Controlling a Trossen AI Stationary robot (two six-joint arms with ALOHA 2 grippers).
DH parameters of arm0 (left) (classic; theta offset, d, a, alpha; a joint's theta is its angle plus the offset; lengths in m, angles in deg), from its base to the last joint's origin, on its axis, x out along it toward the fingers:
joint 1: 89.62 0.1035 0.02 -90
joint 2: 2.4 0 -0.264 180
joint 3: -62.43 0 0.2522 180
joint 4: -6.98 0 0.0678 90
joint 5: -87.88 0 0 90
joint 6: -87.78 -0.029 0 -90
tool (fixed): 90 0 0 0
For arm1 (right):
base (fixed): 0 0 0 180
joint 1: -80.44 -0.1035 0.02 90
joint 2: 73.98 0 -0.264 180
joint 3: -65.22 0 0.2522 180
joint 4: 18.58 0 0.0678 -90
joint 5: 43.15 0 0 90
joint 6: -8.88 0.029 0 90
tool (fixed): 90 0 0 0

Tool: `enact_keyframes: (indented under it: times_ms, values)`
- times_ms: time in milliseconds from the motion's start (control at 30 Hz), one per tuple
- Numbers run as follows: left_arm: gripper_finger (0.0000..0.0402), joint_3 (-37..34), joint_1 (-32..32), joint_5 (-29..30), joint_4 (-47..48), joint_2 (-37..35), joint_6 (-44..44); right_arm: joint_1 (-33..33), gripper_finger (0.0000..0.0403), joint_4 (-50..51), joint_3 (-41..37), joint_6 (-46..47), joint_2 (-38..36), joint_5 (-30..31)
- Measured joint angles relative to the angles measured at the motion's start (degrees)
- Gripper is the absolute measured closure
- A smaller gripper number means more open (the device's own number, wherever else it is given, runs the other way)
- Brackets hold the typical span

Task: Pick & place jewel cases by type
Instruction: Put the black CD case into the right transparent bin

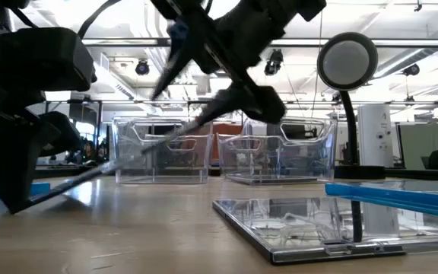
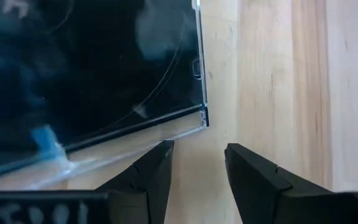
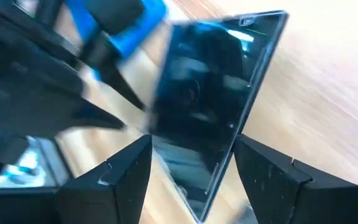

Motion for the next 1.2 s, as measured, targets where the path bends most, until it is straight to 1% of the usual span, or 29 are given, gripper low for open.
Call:
enact_keyframes:
  times_ms: [133, 233, 333, 467, 567, 833, 967, 1067, 1200]
  values:
    - [0.0266, -0.02, -0.01, -0.52, 0.06, 0.02, 0.69, 0.06, 0.0183, -3.19, 0.13, -0.39, -0.24, 0.0]
    - [0.0266, -0.02, 0.0, -0.8, 0.07, 0.03, 1.1, 0.02, 0.0183, -3.5, 0.22, -0.22, -0.39, -0.56]
    - [0.0266, -0.12, -0.02, -0.61, 0.08, 0.04, 1.07, 0.02, 0.0183, -5.87, 0.22, 0.72, -0.39, -2.35]
    - [0.0266, -0.64, -0.02, 0.01, -0.15, 0.04, 1.15, -0.15, 0.0184, -12.4, 0.37, 0.45, -0.74, -6.17]
    - [0.0266, -1.26, -0.25, 0.17, -0.38, 0.04, 2.12, -0.48, 0.0184, -11.77, 0.18, 0.07, -0.26, -8.07]
    - [0.0266, -2.05, -0.69, 0.82, -2.31, 0.04, 3.19, -1.15, 0.0184, -9.37, -0.15, 5.08, 1.58, -6.88]
    - [0.0266, -2.07, -0.74, 2.19, -4.16, 0.04, 3.3, -1.09, 0.0185, -9.91, -0.12, 5.5, 1.77, -6.24]
    - [0.0266, -2.01, -0.74, 2.95, -4.8, 0.04, 3.28, -0.94, 0.0203, -9.8, -0.15, 6.92, 2.03, -6.28]
    - [0.0266, -2.01, -0.99, 4.09, -4.96, 0.02, 2.67, -0.92, 0.0266, -9.51, -0.44, 7.52, 2.12, -7.06]
